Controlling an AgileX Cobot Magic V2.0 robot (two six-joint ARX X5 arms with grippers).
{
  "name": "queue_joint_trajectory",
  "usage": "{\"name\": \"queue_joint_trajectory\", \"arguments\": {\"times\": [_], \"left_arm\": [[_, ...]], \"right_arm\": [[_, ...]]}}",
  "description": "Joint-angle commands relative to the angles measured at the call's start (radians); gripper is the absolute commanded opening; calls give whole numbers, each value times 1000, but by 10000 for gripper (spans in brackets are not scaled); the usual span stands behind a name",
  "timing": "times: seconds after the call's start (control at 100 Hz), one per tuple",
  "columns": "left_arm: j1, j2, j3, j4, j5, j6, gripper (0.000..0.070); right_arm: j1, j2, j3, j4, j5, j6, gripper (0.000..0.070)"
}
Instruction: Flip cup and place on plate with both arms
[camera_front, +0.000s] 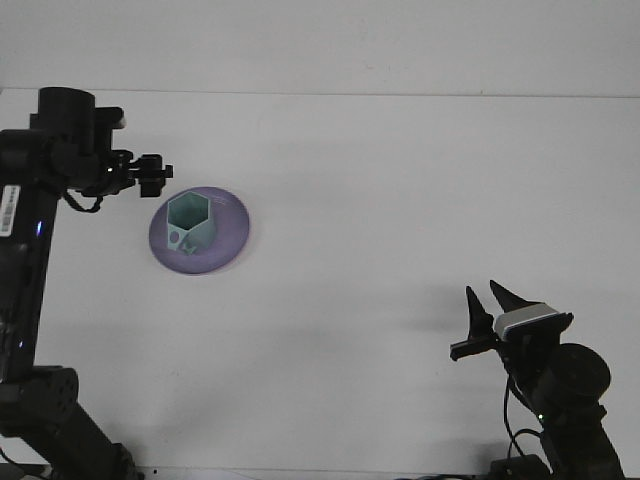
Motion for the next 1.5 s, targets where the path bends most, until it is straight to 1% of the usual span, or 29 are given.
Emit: {"name": "queue_joint_trajectory", "arguments": {"times": [0.0, 0.02, 0.04, 0.22, 0.29, 0.37, 0.41, 0.5, 0.64, 0.74, 0.86, 0.93, 1.02, 1.08, 1.17, 1.49], "left_arm": [[3, -28, 26, -14, 2, 12, 10], [3, -45, 26, -17, 2, 19, 0], [3, -64, 24, -20, 2, 22, 16], [0, -260, -51, -8, -3, 34, 12], [-1, -362, -142, 26, -8, 39, 13], [0, -499, -307, 92, -14, 55, 13], [0, -574, -407, 141, -25, 65, 13], [0, -753, -655, 303, -35, 74, 13], [0, -1021, -1026, 595, -35, 58, 12], [0, -1201, -1261, 766, -35, 54, 12], [-1, -1381, -1474, 904, -31, 54, 12], [-1, -1460, -1561, 959, -33, 53, 12], [0, -1519, -1622, 1017, -57, 43, 12], [0, -1527, -1629, 1052, -63, 43, 12], [-1, -1527, -1627, 1080, -63, 14, 12], [-1, -1528, -1627, 1081, -63, 15, 13]], "right_arm": [[2, 2, -2, 15, 0, 6, 257], [2, 2, -2, 16, 0, 6, 257], [2, 2, -2, 16, 0, 6, 257], [2, 2, -2, 15, 2, 6, 257], [2, 2, -2, 15, 3, 7, 257], [2, 1, -2, 15, 3, 12, 251], [2, 0, -4, 15, 3, 14, 210], [2, 0, -17, 17, 3, 21, 0], [2, -27, -56, 55, 4, 41, 0], [2, -80, -101, 121, 12, 58, 0], [2, -152, -145, 156, 55, 71, 0], [2, -183, -159, 183, 66, 73, 0], [2, -200, -160, 184, 109, 70, 0], [2, -202, -160, 183, 125, 70, 0], [2, -202, -160, 179, 132, 66, 0], [2, -202, -160, 195, 135, 66, 0]]}}
